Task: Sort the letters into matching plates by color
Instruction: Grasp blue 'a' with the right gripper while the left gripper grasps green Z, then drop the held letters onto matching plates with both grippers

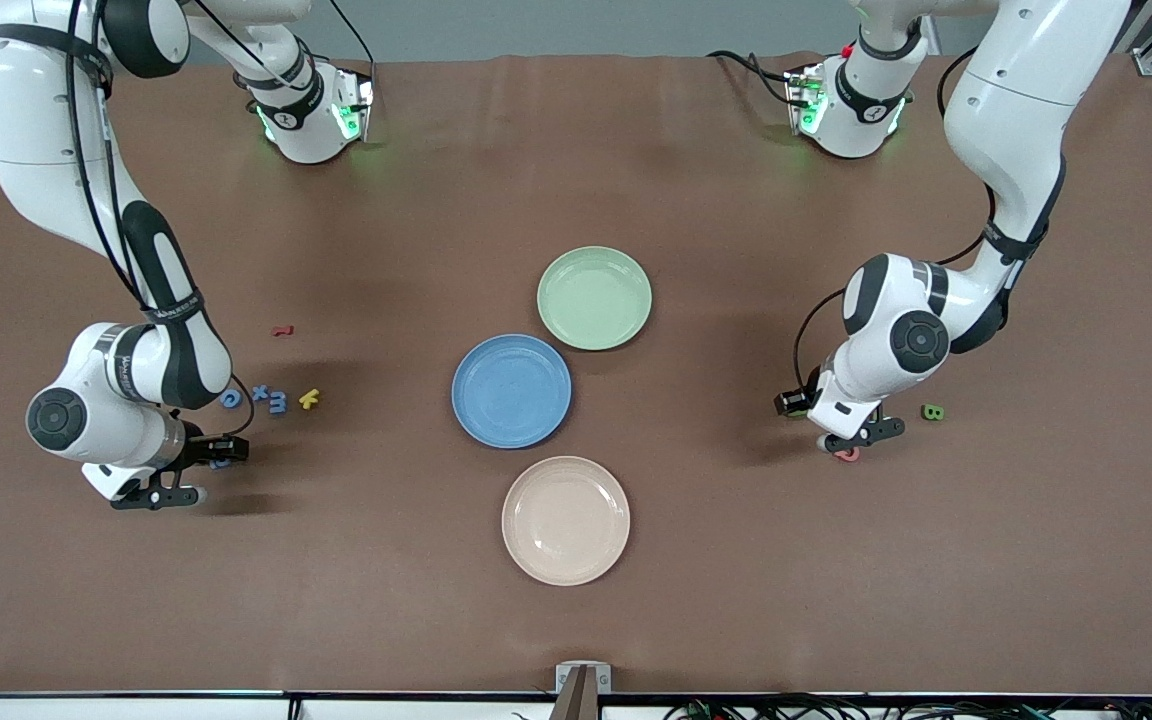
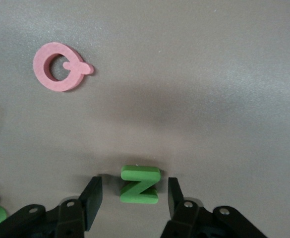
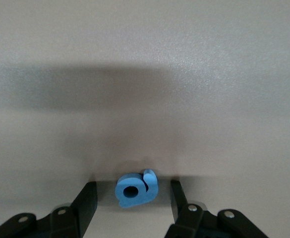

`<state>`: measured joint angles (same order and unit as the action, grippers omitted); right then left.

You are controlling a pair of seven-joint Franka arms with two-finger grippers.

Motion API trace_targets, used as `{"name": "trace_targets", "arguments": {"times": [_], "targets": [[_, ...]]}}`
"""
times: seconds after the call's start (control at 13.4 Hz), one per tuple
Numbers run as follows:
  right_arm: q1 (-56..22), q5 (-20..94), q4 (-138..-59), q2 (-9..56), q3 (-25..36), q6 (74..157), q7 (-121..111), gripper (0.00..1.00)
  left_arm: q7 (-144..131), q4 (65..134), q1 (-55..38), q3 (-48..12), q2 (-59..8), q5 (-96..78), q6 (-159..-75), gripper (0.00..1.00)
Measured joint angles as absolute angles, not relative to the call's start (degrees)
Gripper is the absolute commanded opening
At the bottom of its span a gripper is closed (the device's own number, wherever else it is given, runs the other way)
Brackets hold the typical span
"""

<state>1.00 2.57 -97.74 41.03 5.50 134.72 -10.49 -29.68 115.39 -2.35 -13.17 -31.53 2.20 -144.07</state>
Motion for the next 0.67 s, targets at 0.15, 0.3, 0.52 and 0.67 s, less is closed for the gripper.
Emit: {"name": "trace_targets", "arguments": {"times": [0.15, 0.3, 0.52, 0.67], "targets": [[1.0, 2.6, -97.5, 41.0, 5.5, 134.7, -10.5, 0.42, -29.7, 115.2, -2.4, -13.2, -31.9, 2.2, -144.5, 0.55], [1.0, 2.8, -97.4, 41.0, 5.5, 134.7, -10.5, 0.34, -29.7, 115.1, -2.4, -13.2, -32.1, 2.2, -144.5, 0.43], [1.0, 3.1, -97.3, 40.9, 5.5, 134.6, -10.6, 0.21, -29.7, 114.9, -2.3, -13.0, -32.1, 2.3, -144.4, 0.28], [1.0, 3.1, -97.3, 40.9, 5.5, 134.6, -10.6, 0.16, -29.9, 114.9, -2.3, -13.0, -32.0, 2.3, -144.3, 0.19]]}}
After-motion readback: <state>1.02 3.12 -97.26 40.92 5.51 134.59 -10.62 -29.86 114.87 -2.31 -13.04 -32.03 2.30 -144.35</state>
